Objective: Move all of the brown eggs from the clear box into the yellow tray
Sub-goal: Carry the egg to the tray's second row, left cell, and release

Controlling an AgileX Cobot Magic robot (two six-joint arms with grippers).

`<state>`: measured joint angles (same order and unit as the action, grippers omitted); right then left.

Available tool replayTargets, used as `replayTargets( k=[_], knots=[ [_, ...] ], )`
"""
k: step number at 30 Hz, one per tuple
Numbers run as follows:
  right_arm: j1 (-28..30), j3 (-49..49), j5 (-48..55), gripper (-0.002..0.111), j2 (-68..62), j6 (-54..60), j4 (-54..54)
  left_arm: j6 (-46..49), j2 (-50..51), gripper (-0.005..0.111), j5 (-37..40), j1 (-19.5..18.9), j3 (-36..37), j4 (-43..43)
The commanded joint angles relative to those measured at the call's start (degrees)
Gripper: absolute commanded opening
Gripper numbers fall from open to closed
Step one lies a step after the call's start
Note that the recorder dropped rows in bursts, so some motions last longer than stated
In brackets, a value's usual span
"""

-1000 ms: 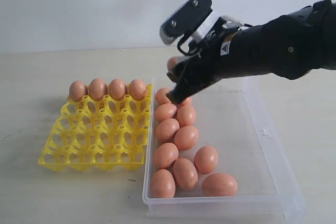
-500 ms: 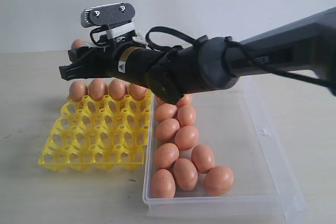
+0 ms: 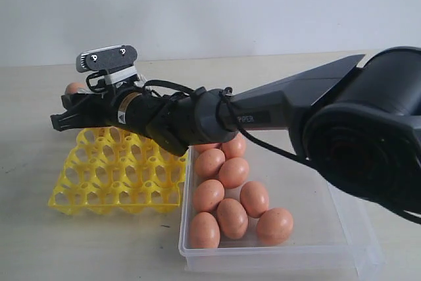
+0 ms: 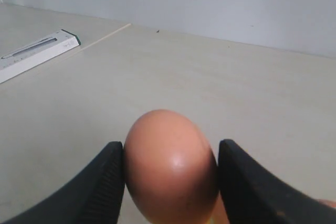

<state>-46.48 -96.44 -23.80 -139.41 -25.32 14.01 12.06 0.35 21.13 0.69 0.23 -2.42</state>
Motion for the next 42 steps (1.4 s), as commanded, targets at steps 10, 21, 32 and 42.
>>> replayTargets(
  k=[10,21,32,42],
  knots=[
    [-0.70,-1.75,2.78,0.006,-2.55,-2.24,1.64,-0.07,-0.35,0.000,-0.33,-0.10,-0.23,0.19],
    [-0.70,-1.75,5.67,0.032,-2.55,-2.24,1.02,-0.07,-0.35,0.000,-0.33,-0.10,-0.23,0.19],
    [-0.70,-1.75,7.73,0.066,-2.45,-2.24,-0.47,-0.07,-0.35,0.000,-0.33,-0.10,-0.23,0.19],
    [-0.70,-1.75,29.88,0.061,10.57,0.26,-0.20,-0.07,-0.35,0.000,-0.33,-0.10,-0.23,0.19]
  ],
)
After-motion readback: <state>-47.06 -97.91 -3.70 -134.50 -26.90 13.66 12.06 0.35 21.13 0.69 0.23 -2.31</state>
